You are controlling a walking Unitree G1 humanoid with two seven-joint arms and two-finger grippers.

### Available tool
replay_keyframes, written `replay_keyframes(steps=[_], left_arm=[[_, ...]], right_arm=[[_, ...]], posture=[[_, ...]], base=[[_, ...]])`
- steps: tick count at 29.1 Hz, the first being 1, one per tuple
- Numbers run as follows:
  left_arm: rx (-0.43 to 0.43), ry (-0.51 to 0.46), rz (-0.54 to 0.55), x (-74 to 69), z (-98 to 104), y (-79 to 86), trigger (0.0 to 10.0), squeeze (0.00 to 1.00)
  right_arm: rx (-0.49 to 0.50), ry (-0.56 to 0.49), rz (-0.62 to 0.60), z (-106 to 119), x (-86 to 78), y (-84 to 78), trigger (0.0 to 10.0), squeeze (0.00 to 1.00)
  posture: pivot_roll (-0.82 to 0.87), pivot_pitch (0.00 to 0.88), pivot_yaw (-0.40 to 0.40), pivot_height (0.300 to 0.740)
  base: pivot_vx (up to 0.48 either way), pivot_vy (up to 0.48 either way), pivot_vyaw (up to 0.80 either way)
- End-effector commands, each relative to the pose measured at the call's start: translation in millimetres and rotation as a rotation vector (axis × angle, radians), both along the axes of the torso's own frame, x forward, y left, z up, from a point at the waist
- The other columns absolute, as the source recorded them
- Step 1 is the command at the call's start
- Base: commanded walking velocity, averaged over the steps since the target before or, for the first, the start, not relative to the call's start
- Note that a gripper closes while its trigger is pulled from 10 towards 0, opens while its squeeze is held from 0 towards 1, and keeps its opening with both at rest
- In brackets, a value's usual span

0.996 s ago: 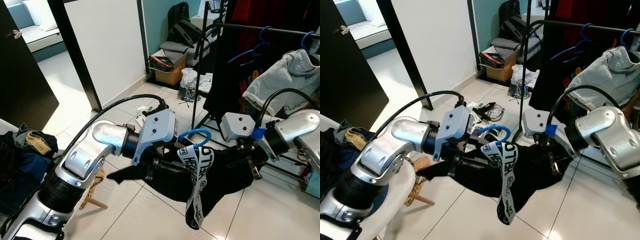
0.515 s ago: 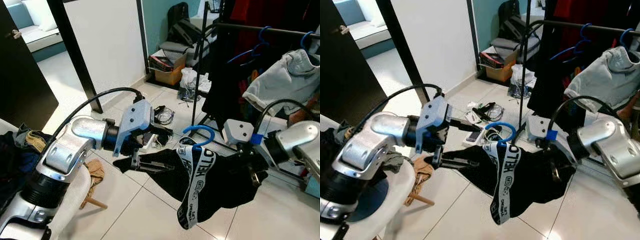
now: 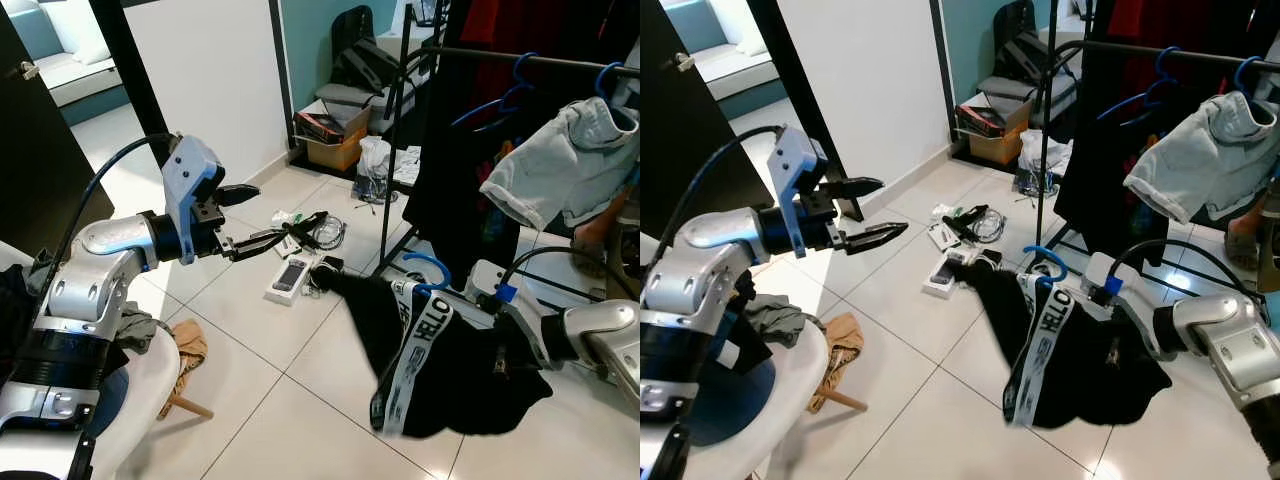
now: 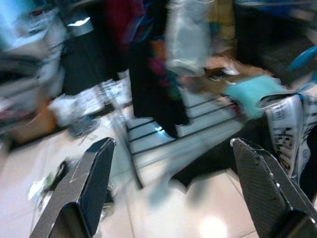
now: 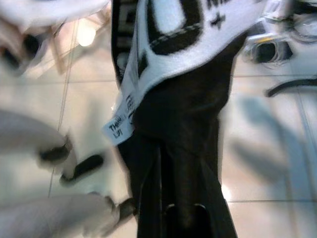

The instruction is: Hang hanger

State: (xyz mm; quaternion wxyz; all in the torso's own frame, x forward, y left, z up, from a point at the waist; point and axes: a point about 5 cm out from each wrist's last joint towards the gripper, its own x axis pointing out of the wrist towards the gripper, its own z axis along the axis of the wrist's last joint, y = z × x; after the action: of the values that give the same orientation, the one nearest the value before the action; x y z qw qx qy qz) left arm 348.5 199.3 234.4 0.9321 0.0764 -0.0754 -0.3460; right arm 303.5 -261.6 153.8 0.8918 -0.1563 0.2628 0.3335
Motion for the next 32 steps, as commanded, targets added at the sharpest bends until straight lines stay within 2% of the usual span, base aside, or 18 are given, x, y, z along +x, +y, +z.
replay_keyframes(steps=[1,2,4,5,6,7,8,9,10,13,17,18,19,23,26,28,32], left_arm=[[-0.047,0.080,0.105,1.5,-22.8,15.1,10.0,0.00],[-0.091,0.178,0.246,1.7,-53.7,32.6,10.0,0.00],[-0.091,0.178,0.246,1.7,-53.7,32.6,10.0,0.00],[-0.126,0.287,0.378,-3.8,-88.5,46.9,10.0,0.00],[-0.126,0.287,0.378,-3.8,-88.5,46.9,10.0,0.00],[-0.146,0.400,0.499,-14.6,-125.3,56.5,10.0,0.00],[-0.144,0.489,0.577,-25.9,-153.2,59.3,10.0,0.00],[-0.144,0.489,0.577,-25.9,-153.2,59.3,10.0,0.00],[-0.165,0.600,0.691,-42.0,-187.3,58.8,10.0,0.00],[-0.165,0.600,0.691,-42.0,-187.3,58.8,10.0,0.00],[-0.214,0.641,0.711,-49.4,-203.8,47.6,10.0,0.00],[-0.214,0.641,0.711,-49.4,-203.8,47.6,10.0,0.00],[-0.205,0.644,0.691,-50.3,-208.3,40.6,10.0,0.00],[-0.192,0.636,0.674,-49.9,-209.3,36.7,10.0,0.00],[-0.194,0.632,0.670,-49.6,-209.6,35.2,10.0,0.00],[-0.182,0.627,0.660,-49.4,-210.8,32.0,10.0,0.00],[-0.173,0.625,0.656,-49.4,-212.3,29.4,10.0,0.00]], right_arm=[[0.013,-0.008,-0.104,-5.6,1.5,-8.6,0.0,0.00],[0.108,-0.030,-0.273,-19.7,6.8,-9.6,0.0,0.00],[0.108,-0.030,-0.273,-19.7,6.8,-9.6,0.0,0.00],[0.174,-0.049,-0.426,-35.3,9.3,-9.4,0.0,0.00],[0.174,-0.049,-0.426,-35.3,9.3,-9.4,0.0,0.00],[0.219,-0.063,-0.562,-50.6,9.8,-9.3,0.0,0.00],[0.242,-0.064,-0.667,-63.2,9.1,-10.2,10.0,0.00],[0.242,-0.064,-0.667,-63.2,9.1,-10.2,10.0,0.00],[0.252,-0.061,-0.830,-80.7,7.3,-13.9,10.0,0.00],[0.252,-0.061,-0.830,-80.7,7.3,-13.9,10.0,0.00],[0.218,-0.117,-0.985,-84.6,7.1,-22.7,10.0,0.00],[0.218,-0.117,-0.985,-84.6,7.1,-22.7,10.0,0.00],[0.198,-0.136,-1.057,-84.4,7.0,-29.2,10.0,0.00],[0.213,-0.158,-1.099,-81.0,7.8,-34.8,10.0,0.00],[0.206,-0.185,-1.113,-76.5,9.0,-39.3,10.0,0.00],[0.186,-0.226,-1.132,-68.3,11.4,-47.2,10.0,0.00],[0.186,-0.288,-1.131,-55.4,17.1,-51.4,10.0,0.00]], posture=[[-0.11,0.000,0.089,0.740],[-0.11,0.000,0.089,0.740],[-0.11,0.000,0.089,0.740],[-0.11,0.000,0.089,0.740],[-0.11,0.000,0.089,0.740],[-0.11,0.000,0.086,0.740],[-0.11,0.000,0.083,0.740],[-0.11,0.000,0.083,0.740],[-0.11,0.000,0.077,0.740],[-0.11,0.000,0.077,0.740],[-0.11,0.000,0.065,0.740],[-0.11,0.000,0.065,0.740],[-0.11,0.000,0.063,0.740],[-0.11,0.000,0.059,0.740],[-0.11,0.000,0.059,0.740],[-0.11,0.000,0.058,0.740],[-0.11,0.000,0.057,0.740]], base=[[0.000,0.000,0.00],[0.000,0.000,0.00],[0.000,0.000,0.00],[0.000,0.000,0.00],[0.000,0.000,0.00],[0.000,0.000,0.00],[0.000,0.000,0.00],[0.000,0.000,0.00],[0.000,0.000,0.00],[0.000,0.000,0.00],[0.000,0.000,0.00],[0.000,0.000,0.00],[0.337,0.000,0.00],[0.343,0.000,0.00],[0.356,0.000,-0.74],[0.356,0.000,-0.80],[0.358,0.000,-0.35]])
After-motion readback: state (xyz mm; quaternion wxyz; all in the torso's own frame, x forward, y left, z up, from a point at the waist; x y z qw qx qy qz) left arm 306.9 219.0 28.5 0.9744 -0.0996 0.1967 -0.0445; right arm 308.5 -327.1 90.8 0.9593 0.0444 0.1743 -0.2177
